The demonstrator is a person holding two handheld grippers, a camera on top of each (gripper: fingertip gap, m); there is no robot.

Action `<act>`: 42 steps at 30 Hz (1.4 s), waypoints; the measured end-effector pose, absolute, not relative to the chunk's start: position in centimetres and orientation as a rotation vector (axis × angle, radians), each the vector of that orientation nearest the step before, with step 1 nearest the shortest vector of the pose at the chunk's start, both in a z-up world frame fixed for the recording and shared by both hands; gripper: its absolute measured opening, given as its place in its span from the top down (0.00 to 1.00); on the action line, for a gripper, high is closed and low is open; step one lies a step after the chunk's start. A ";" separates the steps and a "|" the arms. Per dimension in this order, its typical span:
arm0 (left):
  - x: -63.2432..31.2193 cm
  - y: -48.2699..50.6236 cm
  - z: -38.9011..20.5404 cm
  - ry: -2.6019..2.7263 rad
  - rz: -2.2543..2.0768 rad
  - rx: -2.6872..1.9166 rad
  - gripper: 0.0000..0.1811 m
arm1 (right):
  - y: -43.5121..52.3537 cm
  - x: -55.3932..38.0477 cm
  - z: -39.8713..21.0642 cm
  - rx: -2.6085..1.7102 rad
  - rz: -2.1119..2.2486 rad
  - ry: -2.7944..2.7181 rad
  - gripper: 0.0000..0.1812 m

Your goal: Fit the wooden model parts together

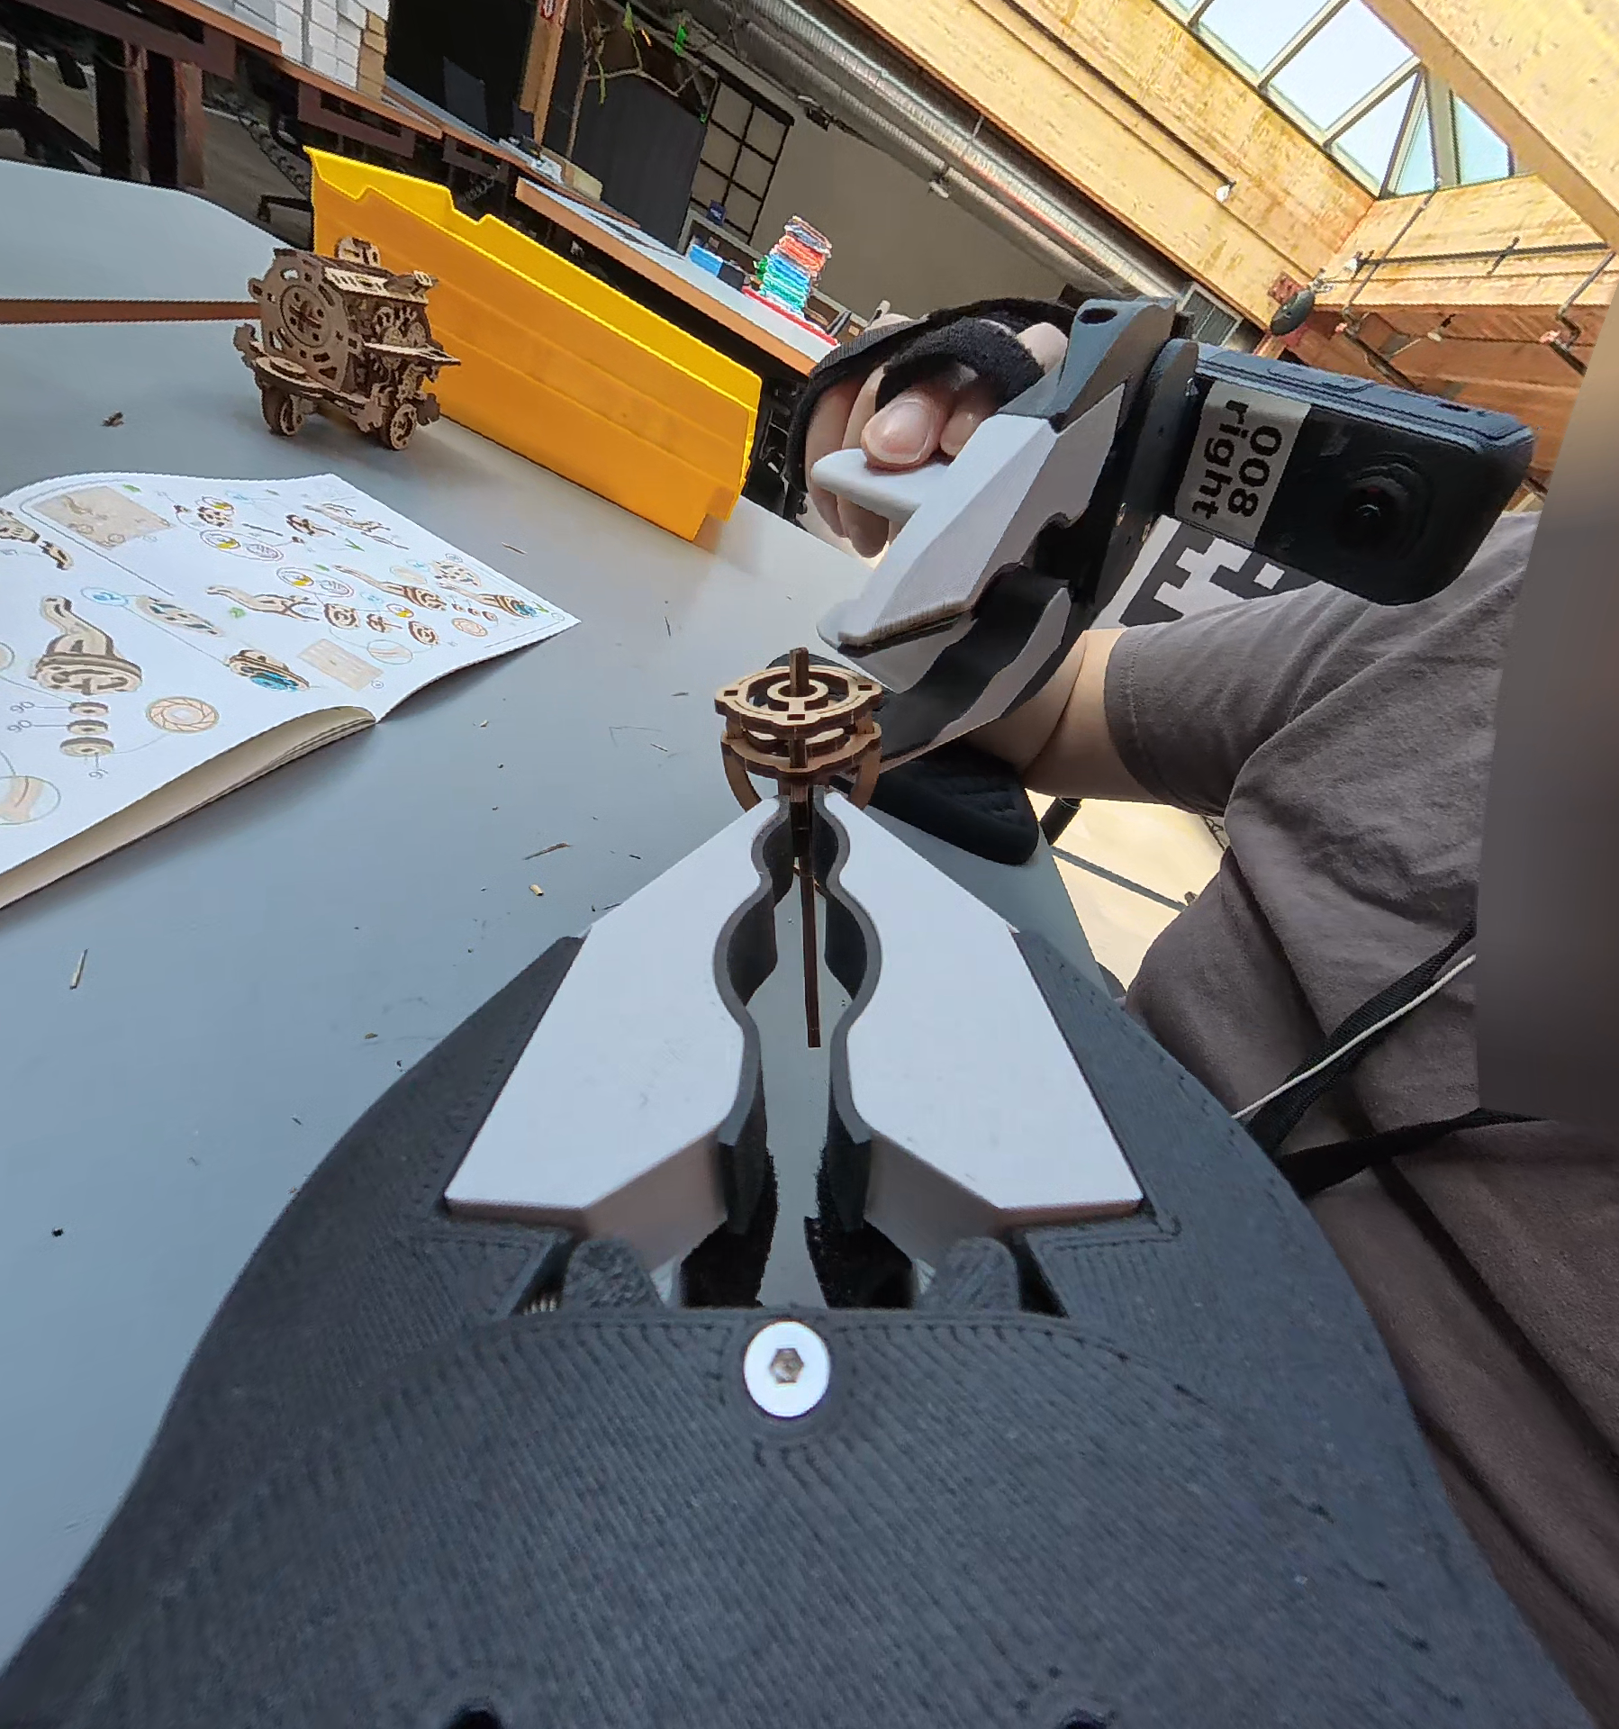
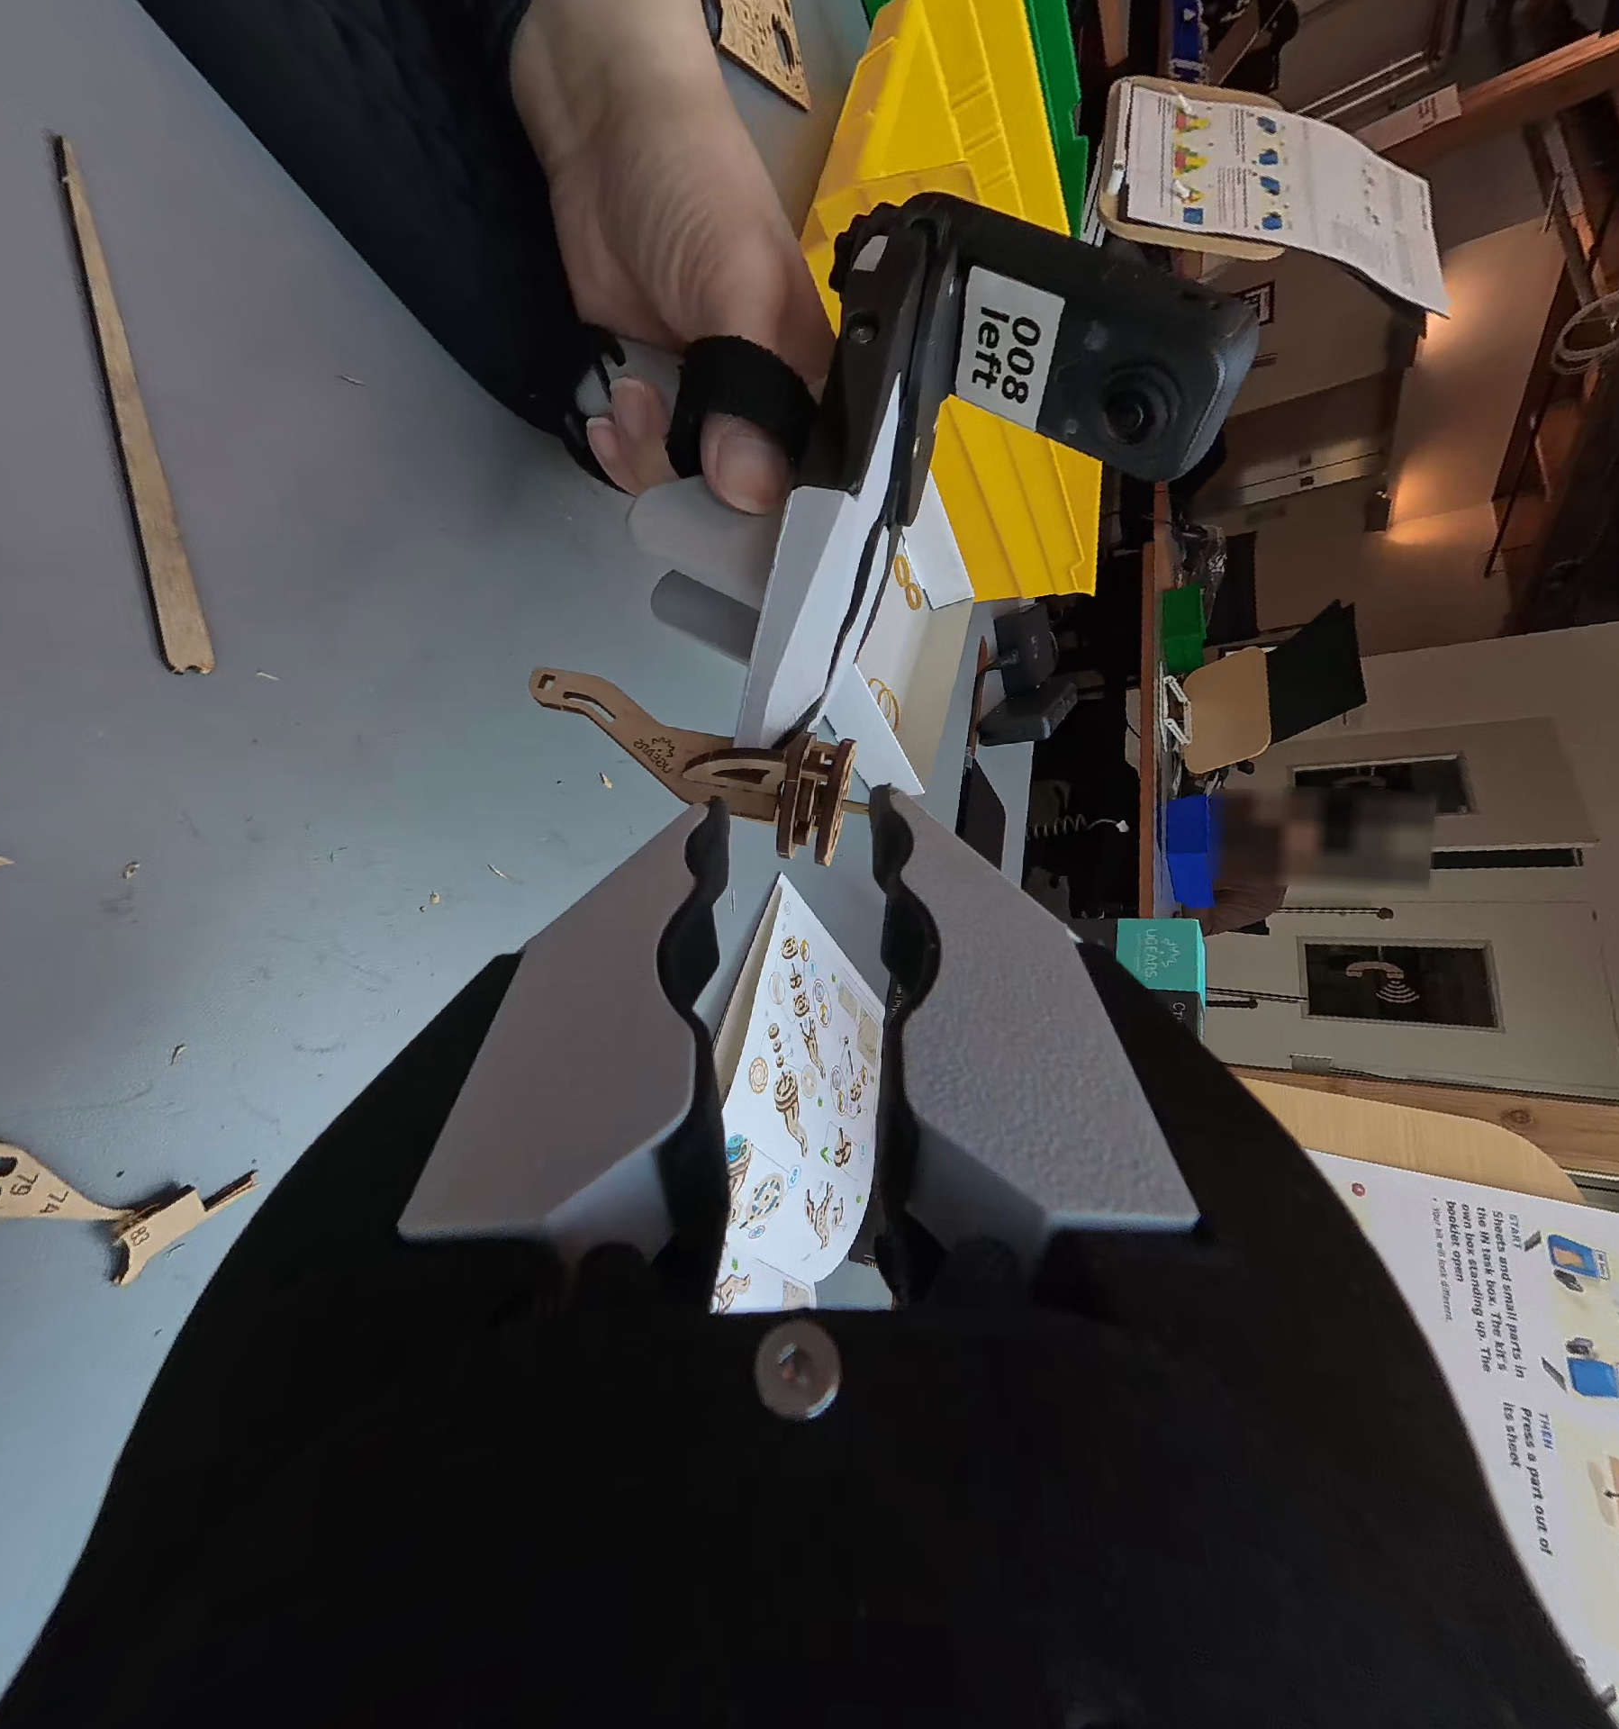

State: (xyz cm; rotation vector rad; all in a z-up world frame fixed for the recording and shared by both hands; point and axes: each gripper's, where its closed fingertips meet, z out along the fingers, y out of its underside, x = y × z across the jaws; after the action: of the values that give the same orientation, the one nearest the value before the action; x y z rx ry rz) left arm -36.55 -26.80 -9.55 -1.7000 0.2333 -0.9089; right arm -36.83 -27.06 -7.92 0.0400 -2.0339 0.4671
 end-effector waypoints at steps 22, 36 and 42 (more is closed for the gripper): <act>-36.4 -26.8 -9.9 0.227 -0.906 -1.712 1.00 | -27.9 -37.2 -7.9 -0.289 0.804 -2.124 0.87; -36.3 -26.8 -9.6 0.238 -0.878 -1.707 1.00 | -28.0 -37.0 -7.6 -0.319 0.872 -2.131 0.92; -36.3 -27.0 -8.8 0.261 -0.861 -1.656 1.00 | -28.3 -36.9 -6.7 -0.303 0.916 -2.095 0.90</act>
State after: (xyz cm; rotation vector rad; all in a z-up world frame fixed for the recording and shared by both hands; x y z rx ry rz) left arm -36.28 -27.00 -8.83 -1.6564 0.2613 -0.8609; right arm -36.90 -28.26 -6.73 -0.3025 -2.0953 0.9164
